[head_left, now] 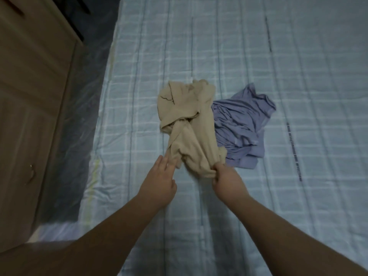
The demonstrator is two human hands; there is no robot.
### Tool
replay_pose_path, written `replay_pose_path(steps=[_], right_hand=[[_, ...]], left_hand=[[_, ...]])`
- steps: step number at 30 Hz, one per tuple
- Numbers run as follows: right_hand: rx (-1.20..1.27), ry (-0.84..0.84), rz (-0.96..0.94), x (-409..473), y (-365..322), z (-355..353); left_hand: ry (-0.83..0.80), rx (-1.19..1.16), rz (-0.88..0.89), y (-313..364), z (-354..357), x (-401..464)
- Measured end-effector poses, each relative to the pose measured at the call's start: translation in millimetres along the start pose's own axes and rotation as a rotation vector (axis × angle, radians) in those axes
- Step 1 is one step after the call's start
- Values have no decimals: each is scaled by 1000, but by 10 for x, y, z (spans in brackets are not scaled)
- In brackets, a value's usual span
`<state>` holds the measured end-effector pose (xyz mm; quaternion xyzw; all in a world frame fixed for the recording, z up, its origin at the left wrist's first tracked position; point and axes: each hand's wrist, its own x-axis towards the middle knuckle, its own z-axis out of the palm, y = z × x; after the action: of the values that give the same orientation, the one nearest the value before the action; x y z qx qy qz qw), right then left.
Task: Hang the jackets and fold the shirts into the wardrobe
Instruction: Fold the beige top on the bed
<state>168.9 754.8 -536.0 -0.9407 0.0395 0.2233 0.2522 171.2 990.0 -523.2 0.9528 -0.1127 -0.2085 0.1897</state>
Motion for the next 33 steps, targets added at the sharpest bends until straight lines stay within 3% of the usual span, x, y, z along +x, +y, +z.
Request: replay_pose_path(steps=[5,9,17,21,24,33], right_hand=[[107,-98,118,-839,53,-91],[100,-139,199,-1502,138,-64],[272,-145,263,-2176,73,-289],[374,-63,248,-2243,-163,-566],[404,-39,183,-2304,-290,-832],[177,242,44,-2619,162,-1906]], left_hand=[[-56,-117,-6,190,159,-435],[-181,-73,-32,307,257,-780],[-400,-123,308,901,363,-1174],[-359,-261,276,1247,177,-1338],[-163,-246,254,1470,-26,-1385],[143,-268,15,1843,-766,-1490]])
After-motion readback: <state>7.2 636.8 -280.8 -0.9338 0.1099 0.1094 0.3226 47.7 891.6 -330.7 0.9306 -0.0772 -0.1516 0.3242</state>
